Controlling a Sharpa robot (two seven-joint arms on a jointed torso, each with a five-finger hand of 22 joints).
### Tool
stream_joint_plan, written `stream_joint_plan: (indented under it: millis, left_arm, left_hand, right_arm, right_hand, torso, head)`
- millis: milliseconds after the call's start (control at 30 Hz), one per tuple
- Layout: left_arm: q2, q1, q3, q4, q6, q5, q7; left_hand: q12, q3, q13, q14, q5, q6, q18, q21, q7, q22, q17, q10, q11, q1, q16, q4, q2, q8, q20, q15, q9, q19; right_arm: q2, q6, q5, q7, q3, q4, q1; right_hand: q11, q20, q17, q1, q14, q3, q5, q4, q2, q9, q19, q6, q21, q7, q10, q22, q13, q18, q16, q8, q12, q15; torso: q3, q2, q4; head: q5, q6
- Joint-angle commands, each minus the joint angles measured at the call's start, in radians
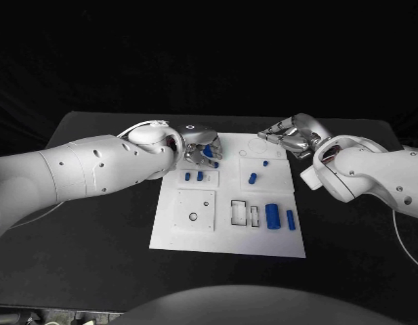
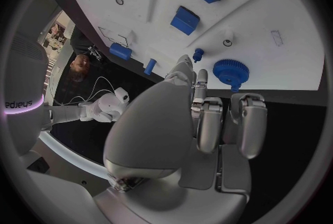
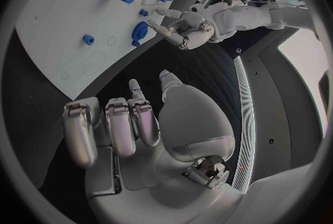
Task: Assemble the parts on the task board
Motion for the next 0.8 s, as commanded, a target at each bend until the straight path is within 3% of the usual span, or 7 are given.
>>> stream_joint_plan:
  millis: [33,800]
  left_arm:
    - [0.007,-0.002,0.001,-0.003,0.022,-0.054,-0.029]
    - [0.041,-0.006,0.001,-0.033,0.05,-0.083,-0.058]
  left_hand:
    - [-0.004,0.014,-0.001,0.106,-0.005,-0.009,-0.007,0.002,0.001,0.263,0.263,-0.011,-0.001,0.018,0.003,0.0,-0.004,-0.004,-0.001,0.005,-0.005,0.103]
    - [-0.004,0.042,-0.001,0.106,-0.005,-0.015,-0.007,0.002,0.001,0.263,0.263,-0.021,-0.003,0.029,0.003,0.0,0.0,-0.004,-0.001,0.004,-0.016,0.103]
  right_arm:
    - [0.001,0.006,-0.003,0.003,0.0,0.001,-0.001]
    - [0.002,0.016,-0.004,-0.008,0.0,0.003,-0.001]
  right_hand:
    - [-0.002,0.002,0.263,0.01,0.104,-0.007,0.002,-0.001,0.003,0.001,0.105,0.007,0.004,0.003,0.105,0.263,0.263,-0.007,0.004,0.006,0.004,0.0]
    - [-0.001,0.002,0.263,0.01,0.104,-0.008,0.001,0.001,0.005,0.001,0.105,0.006,0.004,0.004,0.105,0.263,0.263,-0.007,0.004,0.006,0.004,0.0]
  torso:
    - [-0.0003,0.002,-0.0005]
    - [-0.0002,0.001,0.0]
  head:
    - [-0.001,0.0]
    - [-0.006,-0.003]
